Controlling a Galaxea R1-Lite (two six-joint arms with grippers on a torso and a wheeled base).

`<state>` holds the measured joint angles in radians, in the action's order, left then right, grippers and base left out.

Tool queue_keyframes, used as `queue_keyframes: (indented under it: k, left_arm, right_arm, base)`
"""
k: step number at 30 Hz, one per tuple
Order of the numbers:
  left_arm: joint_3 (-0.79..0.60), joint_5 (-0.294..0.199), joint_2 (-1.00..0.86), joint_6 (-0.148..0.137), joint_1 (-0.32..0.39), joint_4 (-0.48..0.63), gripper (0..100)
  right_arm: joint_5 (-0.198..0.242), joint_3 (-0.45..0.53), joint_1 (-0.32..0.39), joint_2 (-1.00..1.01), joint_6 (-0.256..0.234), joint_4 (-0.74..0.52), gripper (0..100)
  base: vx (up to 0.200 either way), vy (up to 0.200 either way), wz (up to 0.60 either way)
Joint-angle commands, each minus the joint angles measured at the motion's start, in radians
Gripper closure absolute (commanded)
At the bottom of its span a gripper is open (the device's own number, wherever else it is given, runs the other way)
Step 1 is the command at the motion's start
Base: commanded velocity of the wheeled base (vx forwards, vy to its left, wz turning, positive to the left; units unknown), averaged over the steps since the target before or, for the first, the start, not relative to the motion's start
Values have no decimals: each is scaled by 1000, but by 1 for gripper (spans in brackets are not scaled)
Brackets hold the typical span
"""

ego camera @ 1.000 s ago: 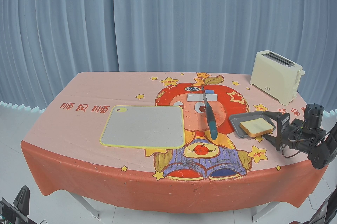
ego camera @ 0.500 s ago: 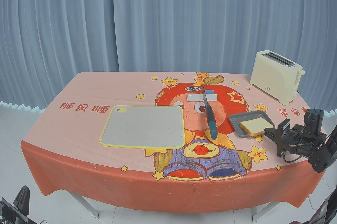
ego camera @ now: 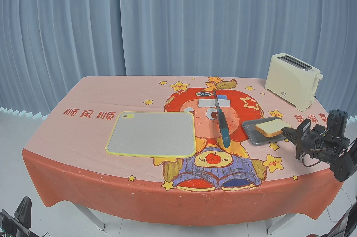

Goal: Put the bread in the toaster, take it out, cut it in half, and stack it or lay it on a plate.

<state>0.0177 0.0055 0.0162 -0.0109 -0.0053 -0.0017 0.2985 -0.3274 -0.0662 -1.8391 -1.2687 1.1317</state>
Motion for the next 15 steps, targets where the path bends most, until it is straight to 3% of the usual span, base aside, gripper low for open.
queue_keyframes:
  k: [1,7,12,13,15]
  left_arm:
    - [-18,1,-1,0,-1,0,100]
    - [-18,1,-1,0,-1,-1,100]
    - [-18,1,-1,0,-1,-1,100]
    - [-18,1,-1,0,-1,-1,100]
    - [-18,1,-1,0,-1,-1,100]
  right_arm:
    - [1,7,-1,43,25,2,100]
    - [1,5,-1,69,80,3,100]
    - [-1,5,-1,84,186,8,100]
    - [-1,5,-1,84,186,8,100]
    - [-1,5,-1,101,255,25,100]
  base:
    - [0,0,0]
    - [0,0,0]
    - [0,0,0]
    - [0,0,0]
    - [0,0,0]
